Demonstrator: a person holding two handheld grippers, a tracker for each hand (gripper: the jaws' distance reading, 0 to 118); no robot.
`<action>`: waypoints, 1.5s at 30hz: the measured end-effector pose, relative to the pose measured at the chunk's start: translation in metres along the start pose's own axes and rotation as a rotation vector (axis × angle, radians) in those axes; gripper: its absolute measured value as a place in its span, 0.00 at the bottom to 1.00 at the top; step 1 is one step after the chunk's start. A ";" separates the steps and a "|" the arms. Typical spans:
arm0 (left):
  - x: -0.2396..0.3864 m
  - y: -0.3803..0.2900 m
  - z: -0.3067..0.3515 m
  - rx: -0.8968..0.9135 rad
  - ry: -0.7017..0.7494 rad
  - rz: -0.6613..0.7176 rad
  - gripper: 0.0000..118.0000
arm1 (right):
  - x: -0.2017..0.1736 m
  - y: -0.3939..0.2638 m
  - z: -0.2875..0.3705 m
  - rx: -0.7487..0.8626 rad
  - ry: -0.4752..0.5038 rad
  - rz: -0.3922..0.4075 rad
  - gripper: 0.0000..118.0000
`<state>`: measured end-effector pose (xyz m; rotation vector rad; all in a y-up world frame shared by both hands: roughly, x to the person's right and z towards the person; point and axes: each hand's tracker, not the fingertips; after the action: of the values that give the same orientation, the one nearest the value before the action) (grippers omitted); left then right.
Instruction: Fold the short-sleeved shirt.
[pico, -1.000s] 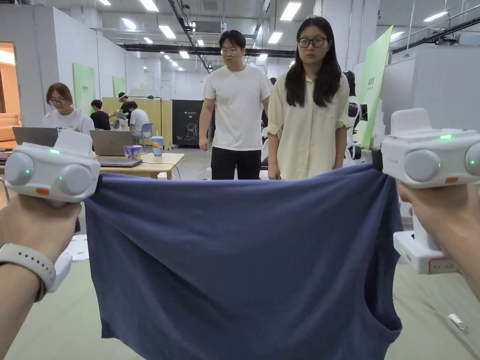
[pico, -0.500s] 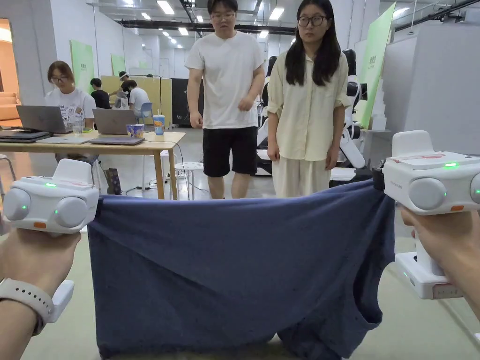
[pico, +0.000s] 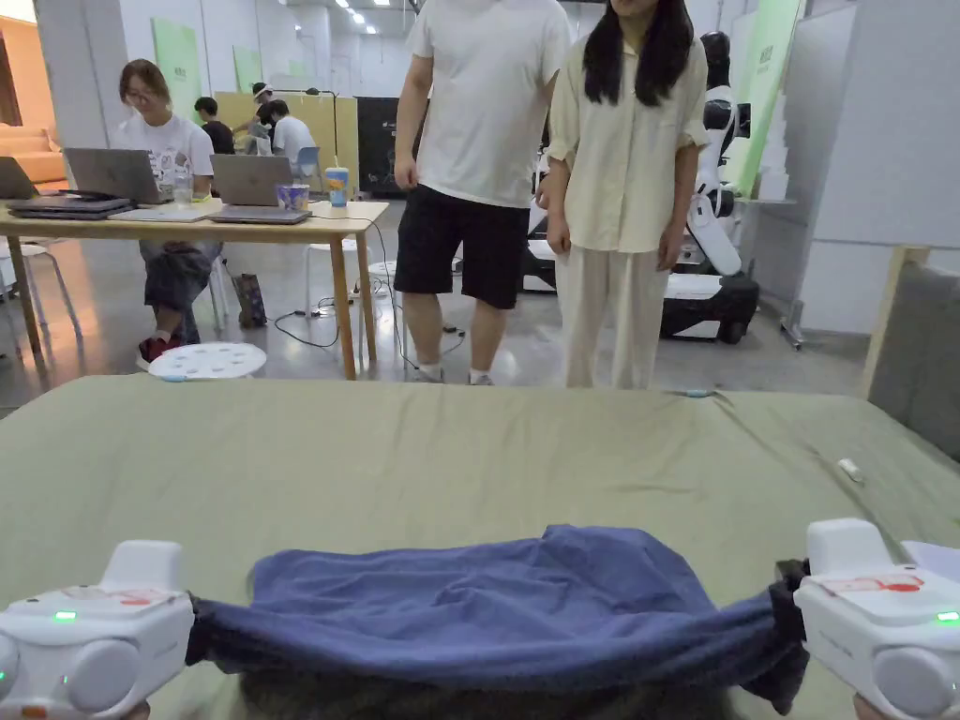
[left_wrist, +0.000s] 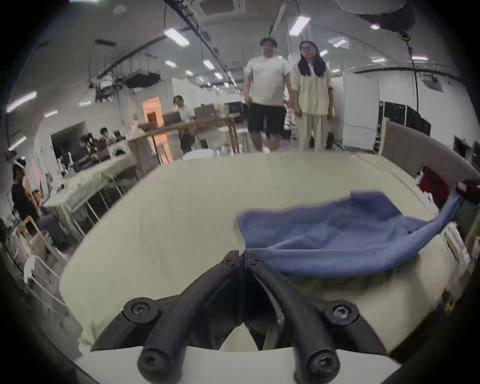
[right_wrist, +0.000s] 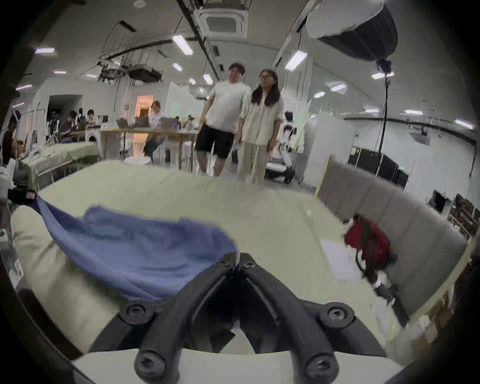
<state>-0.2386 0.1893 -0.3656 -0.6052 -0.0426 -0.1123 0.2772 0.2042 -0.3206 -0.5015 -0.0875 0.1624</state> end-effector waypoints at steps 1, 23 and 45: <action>0.001 -0.018 0.002 -0.035 -0.009 -0.026 0.00 | -0.004 -0.020 0.001 -0.049 0.027 -0.003 0.01; 0.040 -0.096 0.066 0.119 -0.077 -0.045 0.41 | -0.079 -0.092 0.058 -0.030 0.090 -0.028 0.24; -0.023 -0.128 -0.017 -0.163 -0.125 0.013 0.74 | -0.115 -0.091 0.034 -0.123 0.112 0.008 0.00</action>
<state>-0.2760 0.0770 -0.3087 -0.7745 -0.1519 -0.0651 0.1724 0.1211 -0.2512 -0.6327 0.0141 0.1365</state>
